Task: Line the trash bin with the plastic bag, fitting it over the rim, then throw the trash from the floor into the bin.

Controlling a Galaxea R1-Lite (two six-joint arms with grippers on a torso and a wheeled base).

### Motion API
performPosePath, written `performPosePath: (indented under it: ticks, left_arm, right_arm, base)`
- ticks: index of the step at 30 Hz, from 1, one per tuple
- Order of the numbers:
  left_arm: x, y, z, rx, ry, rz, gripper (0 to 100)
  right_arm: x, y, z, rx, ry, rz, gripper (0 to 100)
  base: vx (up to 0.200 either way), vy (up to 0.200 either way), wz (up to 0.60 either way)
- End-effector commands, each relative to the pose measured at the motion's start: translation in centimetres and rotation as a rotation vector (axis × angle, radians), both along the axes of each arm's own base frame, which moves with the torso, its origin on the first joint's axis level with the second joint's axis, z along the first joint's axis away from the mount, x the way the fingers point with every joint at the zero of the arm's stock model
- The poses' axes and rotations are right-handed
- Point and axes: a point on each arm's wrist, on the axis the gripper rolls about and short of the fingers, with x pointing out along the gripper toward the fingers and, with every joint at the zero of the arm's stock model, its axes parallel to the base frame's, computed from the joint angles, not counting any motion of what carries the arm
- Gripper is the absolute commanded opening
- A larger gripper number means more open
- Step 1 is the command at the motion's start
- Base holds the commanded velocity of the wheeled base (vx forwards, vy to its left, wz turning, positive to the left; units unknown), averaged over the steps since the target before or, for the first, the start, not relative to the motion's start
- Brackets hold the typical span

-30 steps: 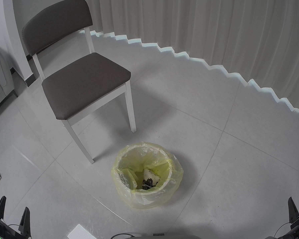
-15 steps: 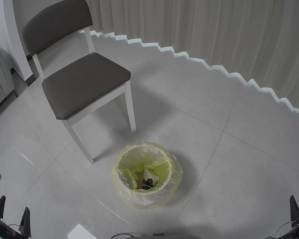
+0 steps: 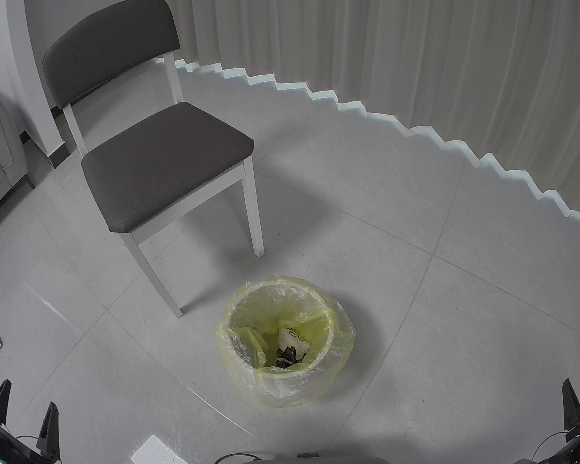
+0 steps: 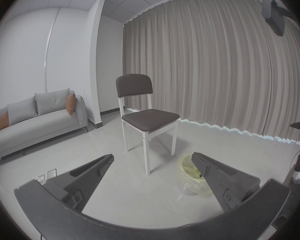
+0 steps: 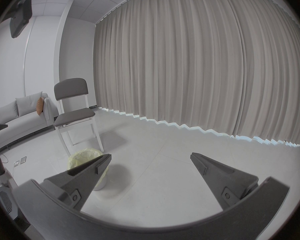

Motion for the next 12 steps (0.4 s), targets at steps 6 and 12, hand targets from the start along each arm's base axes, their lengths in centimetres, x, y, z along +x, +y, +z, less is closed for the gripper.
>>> performPosePath:
  ticks: [6, 12]
  left_arm:
    - [0.02, 0.0, -0.52, 0.0, 0.003, 0.0, 100]
    - [0.02, 0.0, -0.52, 0.0, 0.003, 0.0, 100]
  right_arm:
    - [0.05, 0.0, -0.46, -0.003, 0.007, 0.001, 100]
    - [0.05, 0.01, -0.46, -0.009, 0.008, 0.003, 100]
  base:
    - [0.0, 0.0, 0.0]
    - [0.0, 0.0, 0.0]
